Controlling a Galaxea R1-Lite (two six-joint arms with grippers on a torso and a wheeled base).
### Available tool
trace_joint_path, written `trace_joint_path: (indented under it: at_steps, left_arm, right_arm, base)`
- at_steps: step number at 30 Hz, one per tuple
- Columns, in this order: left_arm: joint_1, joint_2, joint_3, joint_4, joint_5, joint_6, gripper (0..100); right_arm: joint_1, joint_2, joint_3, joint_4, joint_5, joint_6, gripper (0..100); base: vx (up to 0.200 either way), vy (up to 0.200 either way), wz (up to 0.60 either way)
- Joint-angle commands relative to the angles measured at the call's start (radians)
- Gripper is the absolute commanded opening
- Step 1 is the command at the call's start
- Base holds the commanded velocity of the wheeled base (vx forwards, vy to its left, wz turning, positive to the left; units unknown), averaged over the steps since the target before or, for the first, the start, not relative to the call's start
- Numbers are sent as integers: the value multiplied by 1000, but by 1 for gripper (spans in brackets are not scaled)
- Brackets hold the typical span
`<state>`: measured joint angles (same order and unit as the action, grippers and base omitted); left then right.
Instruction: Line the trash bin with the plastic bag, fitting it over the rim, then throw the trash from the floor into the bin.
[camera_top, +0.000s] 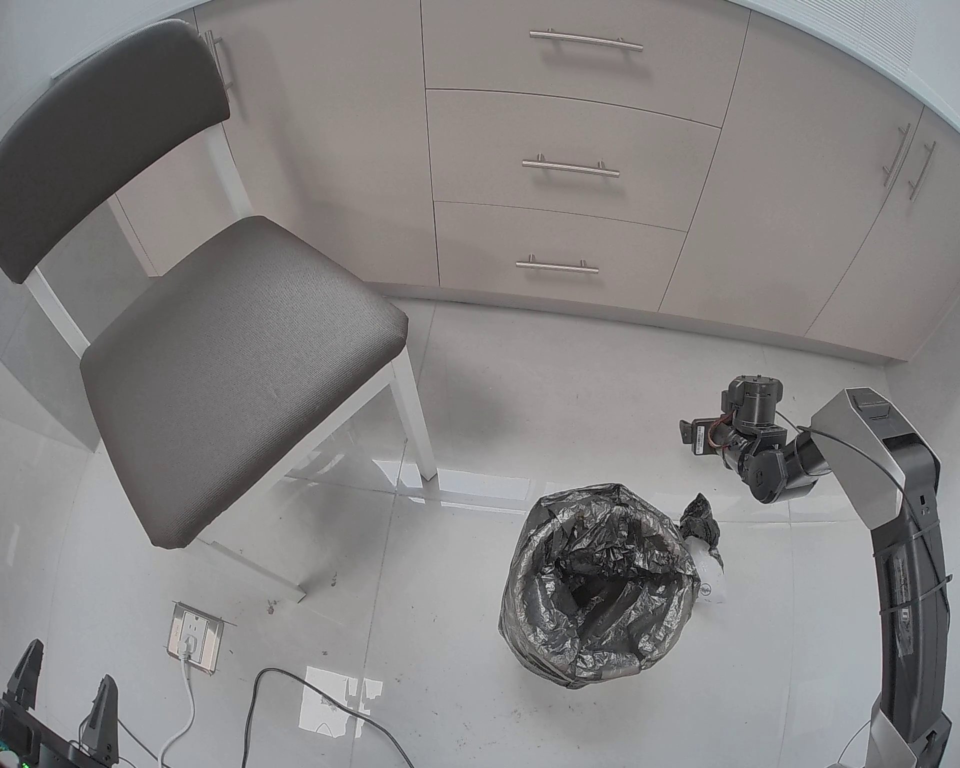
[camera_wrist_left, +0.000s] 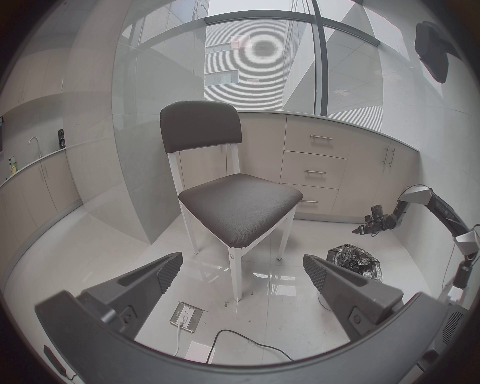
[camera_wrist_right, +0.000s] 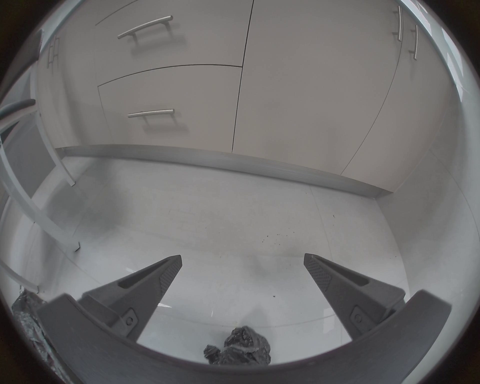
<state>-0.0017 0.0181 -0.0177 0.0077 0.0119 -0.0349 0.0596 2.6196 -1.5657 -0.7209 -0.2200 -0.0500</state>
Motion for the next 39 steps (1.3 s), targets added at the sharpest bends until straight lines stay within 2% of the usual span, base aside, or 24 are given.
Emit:
trace_joint_path:
  at_steps: [1, 6, 10, 15, 19, 27, 39]
  left_arm:
    - [0, -15, 13, 0, 0, 0, 100]
    - [0, -15, 13, 0, 0, 0, 100]
    - [0, -15, 13, 0, 0, 0, 100]
    - [0, -15, 13, 0, 0, 0, 100]
    - [0, -15, 13, 0, 0, 0, 100]
    - [0, -15, 13, 0, 0, 0, 100]
    - [0, -15, 13, 0, 0, 0, 100]
  right_arm:
    - [-3, 97, -94, 20, -22, -5, 100]
    - [-1, 134, -151, 27, -25, -11, 100]
    - [-3, 169, -261, 113, -25, -10, 100]
    - [0, 214, -359, 152, -29, -10, 100]
    - [3, 258, -434, 227, -61, -10, 100]
    - [-1, 343, -434, 302, -90, -10, 100]
    - [-7, 379, -434, 307, -99, -10, 100]
  base:
    - [0, 0, 0]
    - [0, 0, 0]
    - [0, 0, 0]
    - [0, 0, 0]
    - [0, 0, 0]
    - [0, 0, 0]
    - [0, 0, 0]
